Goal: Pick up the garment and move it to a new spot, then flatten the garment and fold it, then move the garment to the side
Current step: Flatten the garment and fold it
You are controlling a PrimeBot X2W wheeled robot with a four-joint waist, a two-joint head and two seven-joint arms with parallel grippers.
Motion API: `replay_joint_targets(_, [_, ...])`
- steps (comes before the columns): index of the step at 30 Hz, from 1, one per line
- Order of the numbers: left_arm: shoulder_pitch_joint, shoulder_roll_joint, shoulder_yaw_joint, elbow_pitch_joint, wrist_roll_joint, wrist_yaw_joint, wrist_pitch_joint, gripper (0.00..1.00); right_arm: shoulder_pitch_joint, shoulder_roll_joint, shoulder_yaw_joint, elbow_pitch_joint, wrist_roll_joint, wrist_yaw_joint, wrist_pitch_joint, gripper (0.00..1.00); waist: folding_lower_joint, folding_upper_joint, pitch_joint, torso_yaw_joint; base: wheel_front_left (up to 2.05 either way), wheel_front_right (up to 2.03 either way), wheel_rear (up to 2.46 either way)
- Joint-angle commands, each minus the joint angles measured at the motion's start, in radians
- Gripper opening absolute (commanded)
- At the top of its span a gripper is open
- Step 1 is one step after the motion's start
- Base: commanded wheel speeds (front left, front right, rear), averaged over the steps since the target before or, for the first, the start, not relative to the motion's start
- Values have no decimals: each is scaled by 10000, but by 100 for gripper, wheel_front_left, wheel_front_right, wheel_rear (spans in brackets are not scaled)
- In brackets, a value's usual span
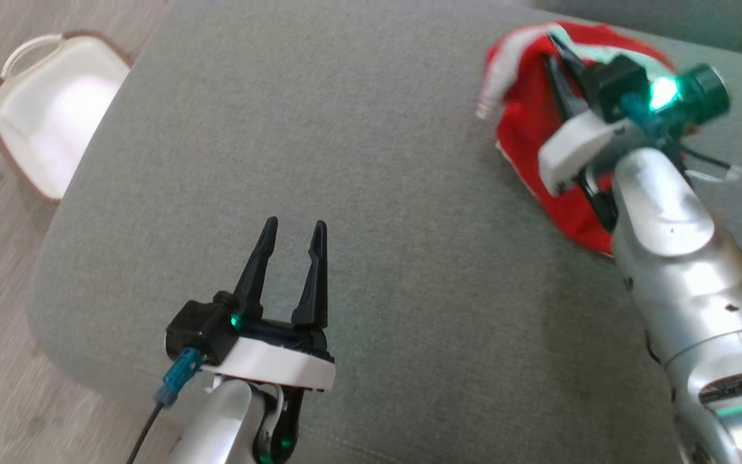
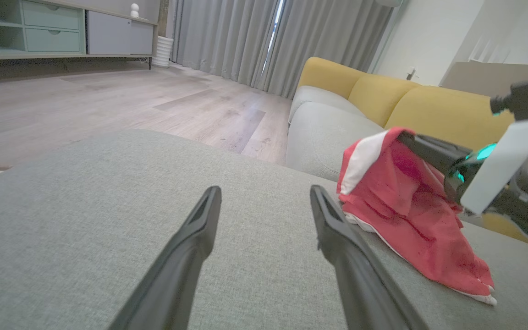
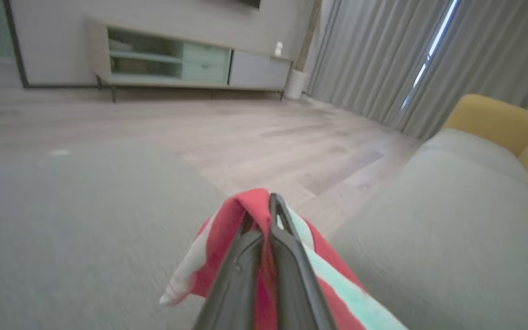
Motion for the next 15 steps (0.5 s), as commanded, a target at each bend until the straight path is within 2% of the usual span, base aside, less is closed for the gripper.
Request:
replay_joint_targets(1, [-165,40,361,-203,104,-31,-95,100,-487,242,868,-753,1121,-9,-163,0,0,0,-273,-201,0,0,0])
replay_joint_targets(4, [-118,40,418,-133,142,-58,-95,100,-637,249,2343,-2533,3405,-9,-180,0,0,0,-507,-384,0,0,0])
replay_joint_targets(7, [-15,40,523,-84,202,-69,-95,100,-776,251,2525,-3854,4768,-9,-183,0,0,0,-746,-568,0,0,0])
replay_joint_targets(10, [136,40,697,-58,254,-102,-95,100,-773,252,2143,-4395,5510,-9,-185,0,0,0,-945,-788,0,0,0])
replay_joint_targets(15, [327,40,1009,-111,445,-210,-95,100,-212,245,717,-3723,5499,-9,-69,0,0,0,-1078,-1199,0,0,0])
